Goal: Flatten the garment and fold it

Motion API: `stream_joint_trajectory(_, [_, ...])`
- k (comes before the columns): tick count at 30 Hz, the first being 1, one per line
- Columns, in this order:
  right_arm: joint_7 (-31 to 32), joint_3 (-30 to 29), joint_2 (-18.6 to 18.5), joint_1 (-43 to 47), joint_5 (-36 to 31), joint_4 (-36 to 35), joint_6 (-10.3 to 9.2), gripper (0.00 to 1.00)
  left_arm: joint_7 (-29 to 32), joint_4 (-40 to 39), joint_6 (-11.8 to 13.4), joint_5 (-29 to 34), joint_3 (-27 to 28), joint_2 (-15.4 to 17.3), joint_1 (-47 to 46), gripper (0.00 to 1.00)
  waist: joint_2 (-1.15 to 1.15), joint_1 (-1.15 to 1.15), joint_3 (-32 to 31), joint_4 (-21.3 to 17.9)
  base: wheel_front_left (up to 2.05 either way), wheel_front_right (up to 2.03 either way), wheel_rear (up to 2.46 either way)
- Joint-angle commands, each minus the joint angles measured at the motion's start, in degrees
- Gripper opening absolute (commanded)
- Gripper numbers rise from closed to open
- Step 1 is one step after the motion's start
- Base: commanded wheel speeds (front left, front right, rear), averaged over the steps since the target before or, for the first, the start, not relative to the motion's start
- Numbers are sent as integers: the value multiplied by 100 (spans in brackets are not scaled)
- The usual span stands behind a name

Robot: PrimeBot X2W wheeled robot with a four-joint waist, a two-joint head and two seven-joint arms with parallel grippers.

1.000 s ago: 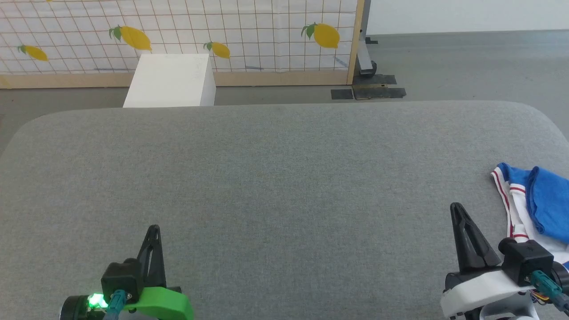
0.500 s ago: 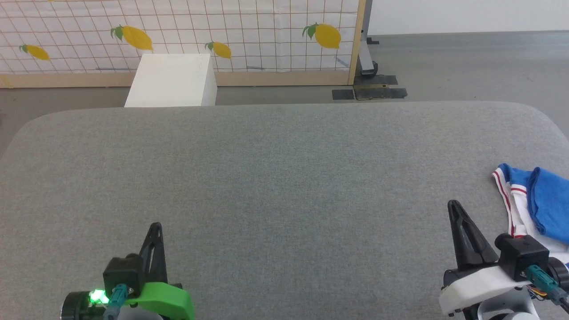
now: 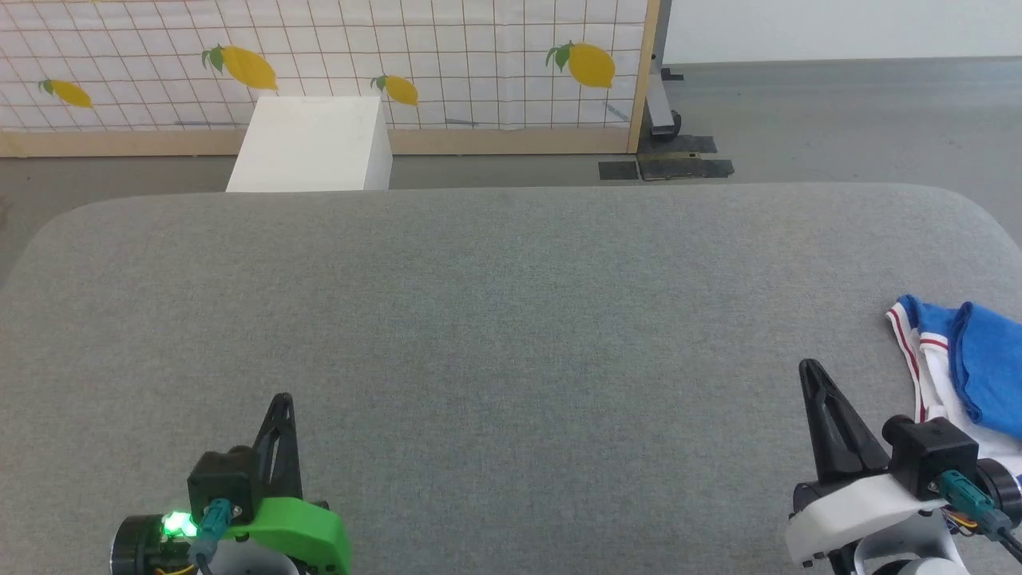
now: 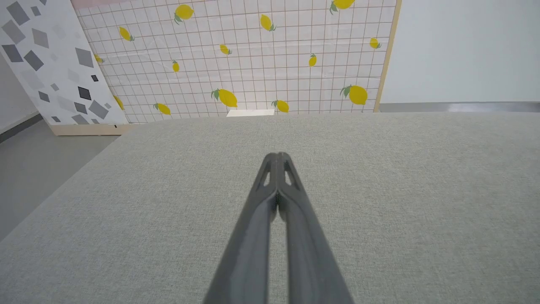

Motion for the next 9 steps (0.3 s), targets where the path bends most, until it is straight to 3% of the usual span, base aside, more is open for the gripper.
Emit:
stream_joint_trajectory(1, [18, 12, 11, -106, -74, 26, -6, 0, 46, -33, -36, 56, -15, -21, -104, 0, 0, 0, 0, 2, 0, 0, 0])
stream_joint_trajectory(9, [86, 26, 12, -138, -116, 36, -7, 0, 142, -42, -45, 69, -22, -24, -142, 0, 0, 0, -3, 14, 0, 0, 0])
